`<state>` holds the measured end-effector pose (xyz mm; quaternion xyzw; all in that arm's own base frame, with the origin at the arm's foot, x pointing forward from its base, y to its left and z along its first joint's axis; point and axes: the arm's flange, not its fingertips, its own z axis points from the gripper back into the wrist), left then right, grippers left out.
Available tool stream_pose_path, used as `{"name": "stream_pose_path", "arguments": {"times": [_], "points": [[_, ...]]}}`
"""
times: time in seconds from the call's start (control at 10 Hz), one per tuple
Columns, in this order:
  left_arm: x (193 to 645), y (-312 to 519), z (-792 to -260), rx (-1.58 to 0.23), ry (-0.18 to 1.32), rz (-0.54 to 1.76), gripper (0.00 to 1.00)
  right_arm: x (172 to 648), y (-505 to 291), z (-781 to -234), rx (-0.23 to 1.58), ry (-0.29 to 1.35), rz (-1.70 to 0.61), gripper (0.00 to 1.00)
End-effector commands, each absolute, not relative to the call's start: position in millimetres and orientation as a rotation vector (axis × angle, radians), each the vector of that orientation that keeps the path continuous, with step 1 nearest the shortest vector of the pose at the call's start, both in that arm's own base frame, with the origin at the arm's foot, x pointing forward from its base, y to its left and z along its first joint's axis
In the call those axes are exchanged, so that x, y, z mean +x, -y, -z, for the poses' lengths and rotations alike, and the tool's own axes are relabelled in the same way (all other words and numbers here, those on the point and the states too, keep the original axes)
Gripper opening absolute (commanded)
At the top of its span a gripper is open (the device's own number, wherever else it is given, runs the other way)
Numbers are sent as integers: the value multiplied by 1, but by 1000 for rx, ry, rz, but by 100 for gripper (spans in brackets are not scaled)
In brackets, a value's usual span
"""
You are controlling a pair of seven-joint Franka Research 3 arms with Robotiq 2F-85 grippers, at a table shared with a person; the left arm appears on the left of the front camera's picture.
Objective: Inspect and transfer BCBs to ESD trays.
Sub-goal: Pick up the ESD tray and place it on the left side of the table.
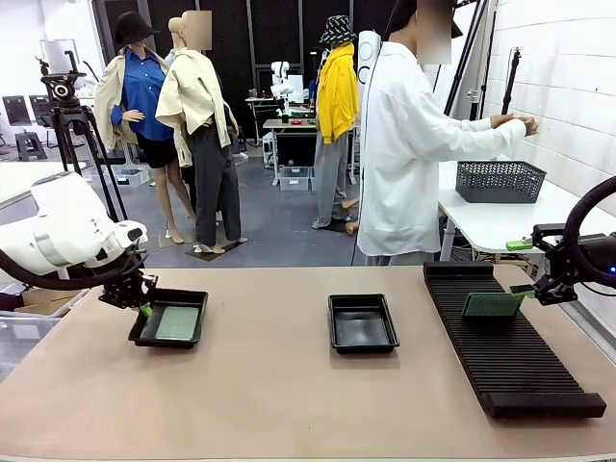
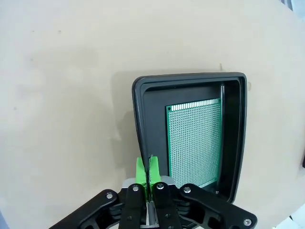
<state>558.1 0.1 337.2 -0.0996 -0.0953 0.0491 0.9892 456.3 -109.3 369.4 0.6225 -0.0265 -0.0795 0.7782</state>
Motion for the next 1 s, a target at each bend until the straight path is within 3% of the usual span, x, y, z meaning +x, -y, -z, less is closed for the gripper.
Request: {"name": "stream_pose_path", "arguments": {"times": [0.0, 0.9], "points": [[555, -15, -338, -193, 189, -27, 0, 456, 109, -371, 1342, 45, 178, 100], [533, -86, -341, -202, 168, 27, 0, 456, 109, -371, 1342, 45, 178, 100]]}}
